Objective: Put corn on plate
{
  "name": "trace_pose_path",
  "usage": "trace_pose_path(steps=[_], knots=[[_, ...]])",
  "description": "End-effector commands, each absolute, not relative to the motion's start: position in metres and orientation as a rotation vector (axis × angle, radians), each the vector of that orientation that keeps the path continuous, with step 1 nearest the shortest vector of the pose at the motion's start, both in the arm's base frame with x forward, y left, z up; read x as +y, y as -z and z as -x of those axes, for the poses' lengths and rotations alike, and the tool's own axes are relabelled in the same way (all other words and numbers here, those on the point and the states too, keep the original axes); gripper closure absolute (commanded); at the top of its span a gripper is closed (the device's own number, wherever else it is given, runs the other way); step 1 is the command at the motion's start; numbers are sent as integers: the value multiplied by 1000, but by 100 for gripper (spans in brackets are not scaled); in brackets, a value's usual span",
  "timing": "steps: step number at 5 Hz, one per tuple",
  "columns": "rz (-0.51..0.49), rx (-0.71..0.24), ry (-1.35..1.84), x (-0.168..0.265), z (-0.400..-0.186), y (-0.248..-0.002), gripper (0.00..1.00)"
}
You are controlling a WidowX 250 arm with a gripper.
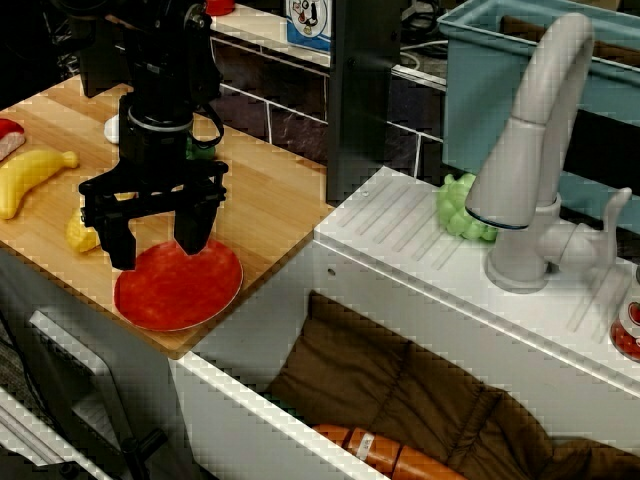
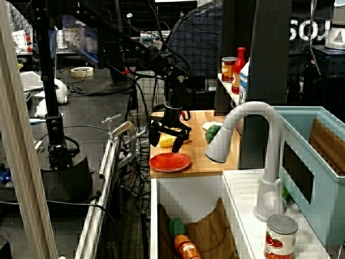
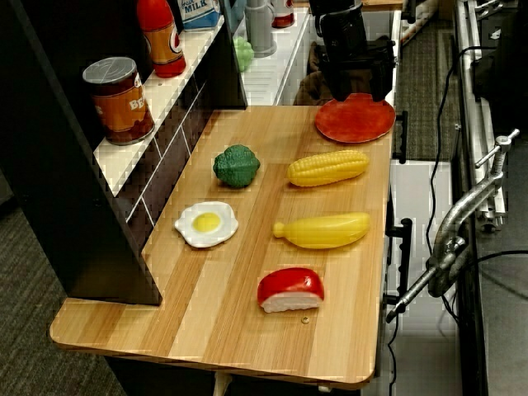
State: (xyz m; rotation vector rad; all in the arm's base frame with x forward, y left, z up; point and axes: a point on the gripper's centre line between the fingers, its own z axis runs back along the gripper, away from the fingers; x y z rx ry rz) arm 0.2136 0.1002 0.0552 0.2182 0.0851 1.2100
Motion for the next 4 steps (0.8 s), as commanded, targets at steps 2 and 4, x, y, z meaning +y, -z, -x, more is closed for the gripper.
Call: trace_pose_path(steps=[2,4], knots=[[-158,104,-1067,98,-237,-80,0],[-105,128,-987,115,-262,-139,0]])
